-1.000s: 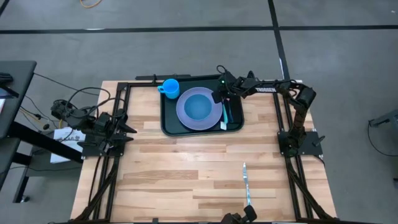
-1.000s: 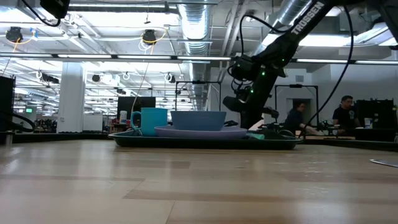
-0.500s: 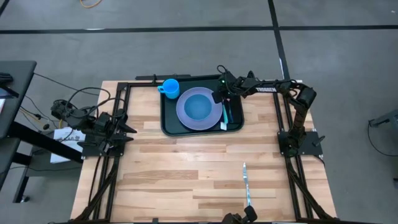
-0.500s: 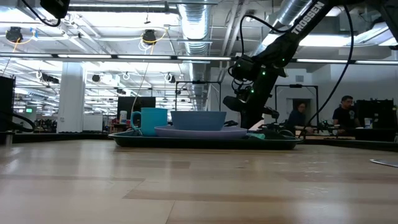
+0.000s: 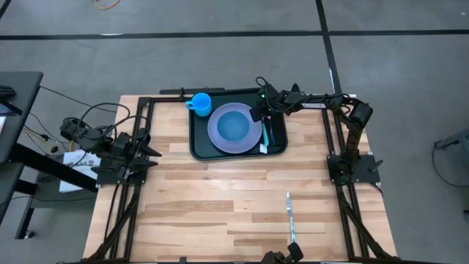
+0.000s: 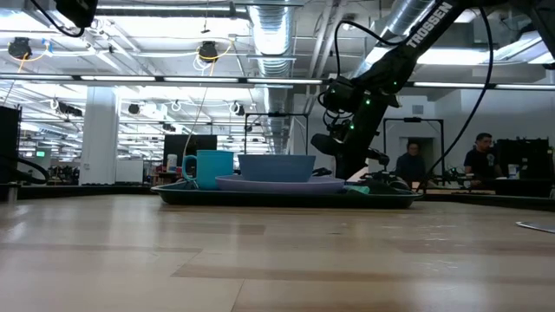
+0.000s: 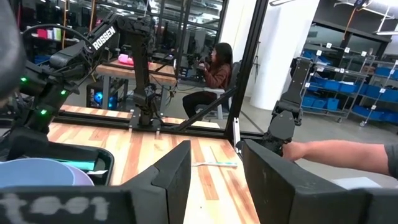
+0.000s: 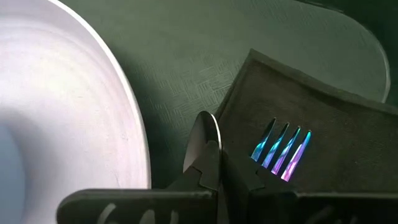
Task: Set up tray
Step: Put the blue spoon on the black napkin to the left of the blue fork, then put the white patterned knife on the black napkin to the right of the blue fork
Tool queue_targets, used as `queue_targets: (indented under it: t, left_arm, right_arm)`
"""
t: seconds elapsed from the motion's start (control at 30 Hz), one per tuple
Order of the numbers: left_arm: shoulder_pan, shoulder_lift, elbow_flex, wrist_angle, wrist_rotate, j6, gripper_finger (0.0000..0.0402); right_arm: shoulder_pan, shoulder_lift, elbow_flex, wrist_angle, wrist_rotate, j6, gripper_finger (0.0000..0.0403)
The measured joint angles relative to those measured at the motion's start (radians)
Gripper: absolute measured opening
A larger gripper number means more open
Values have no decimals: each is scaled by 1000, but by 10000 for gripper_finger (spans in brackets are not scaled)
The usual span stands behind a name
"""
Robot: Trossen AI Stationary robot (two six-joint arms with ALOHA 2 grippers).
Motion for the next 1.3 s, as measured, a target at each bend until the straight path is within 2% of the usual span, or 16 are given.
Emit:
queue_targets:
  t: [0.47, 0.83, 1.3]
  left_arm:
    - [0, 0, 0, -3, -6, 0, 132]
    - [0, 0, 0, -3, -5, 0, 132]
    - [0, 0, 0, -4, 2, 0, 132]
  right_arm:
    - [0, 0, 0, -1, 0, -5, 3]
    - [8, 3, -1, -12, -2, -17, 59]
    - [14, 3, 59, -86, 25, -17, 59]
